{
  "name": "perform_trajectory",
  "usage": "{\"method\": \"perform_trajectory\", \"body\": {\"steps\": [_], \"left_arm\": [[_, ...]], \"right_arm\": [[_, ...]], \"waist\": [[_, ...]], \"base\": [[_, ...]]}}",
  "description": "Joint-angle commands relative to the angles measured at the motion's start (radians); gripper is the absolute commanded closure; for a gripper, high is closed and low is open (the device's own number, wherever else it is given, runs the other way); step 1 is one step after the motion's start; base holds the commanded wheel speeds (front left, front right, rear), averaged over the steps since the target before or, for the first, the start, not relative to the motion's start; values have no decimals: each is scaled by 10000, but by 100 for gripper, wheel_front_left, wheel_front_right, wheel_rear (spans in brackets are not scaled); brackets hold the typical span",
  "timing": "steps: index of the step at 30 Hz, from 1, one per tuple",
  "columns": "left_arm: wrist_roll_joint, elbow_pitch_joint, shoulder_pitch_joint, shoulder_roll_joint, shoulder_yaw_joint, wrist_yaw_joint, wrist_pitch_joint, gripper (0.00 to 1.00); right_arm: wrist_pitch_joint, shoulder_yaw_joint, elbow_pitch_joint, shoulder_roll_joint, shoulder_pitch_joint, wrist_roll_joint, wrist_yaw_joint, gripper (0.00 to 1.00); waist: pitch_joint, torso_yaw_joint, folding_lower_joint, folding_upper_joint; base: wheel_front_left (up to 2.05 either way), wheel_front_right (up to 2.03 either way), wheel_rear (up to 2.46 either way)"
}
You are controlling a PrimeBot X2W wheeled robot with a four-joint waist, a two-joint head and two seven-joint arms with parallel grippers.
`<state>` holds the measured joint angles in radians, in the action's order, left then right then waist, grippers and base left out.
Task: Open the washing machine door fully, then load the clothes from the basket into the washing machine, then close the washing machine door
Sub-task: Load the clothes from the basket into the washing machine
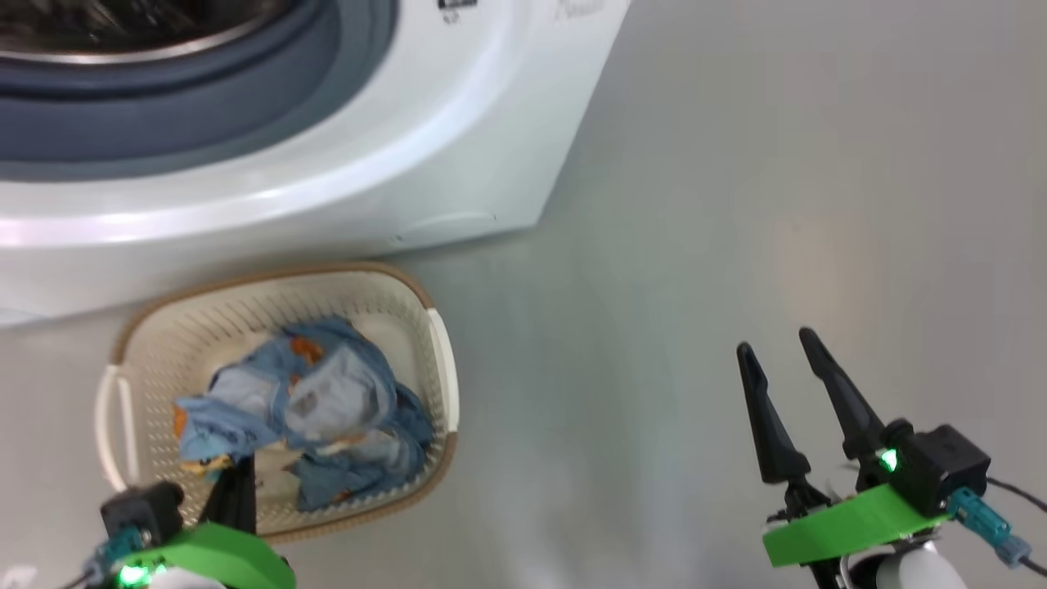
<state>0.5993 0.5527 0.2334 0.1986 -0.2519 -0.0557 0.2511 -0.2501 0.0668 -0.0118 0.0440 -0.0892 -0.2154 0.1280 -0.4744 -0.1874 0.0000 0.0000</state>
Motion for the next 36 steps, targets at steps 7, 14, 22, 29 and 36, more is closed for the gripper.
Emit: {"method": "perform_trajectory", "body": {"steps": [7, 14, 22, 29, 36], "left_arm": [[-782, -1304, -1372, -554, 1098, 95, 106, 100], [-1611, -2198, -2309, -1131, 1591, 34, 106, 100], [-2050, -3019, -3269, -1419, 1996, 164, 106, 100], [-2399, -3934, -3948, -1472, 1988, 275, 106, 100], [-2669, -5000, -4416, -1480, 1758, 385, 106, 100]], "right_arm": [[-117, 78, 66, 62, 830, 342, 27, 0], [-117, -87, -31, 62, 1488, 510, 27, 0], [-117, -254, -132, 233, 2111, 607, 27, 0], [-117, -355, -212, 345, 2633, 579, 27, 0], [-117, -421, -314, 357, 2810, 602, 27, 0]], "waist": [[2200, 738, 0, 0], [3228, 1169, 0, 0], [4316, 1565, 0, 0], [4954, 1830, 0, 0], [5263, 1910, 0, 0]], "base": [[0, 0, 0], [0, 0, 0], [0, 0, 0], [0, 0, 0], [0, 0, 0]]}}
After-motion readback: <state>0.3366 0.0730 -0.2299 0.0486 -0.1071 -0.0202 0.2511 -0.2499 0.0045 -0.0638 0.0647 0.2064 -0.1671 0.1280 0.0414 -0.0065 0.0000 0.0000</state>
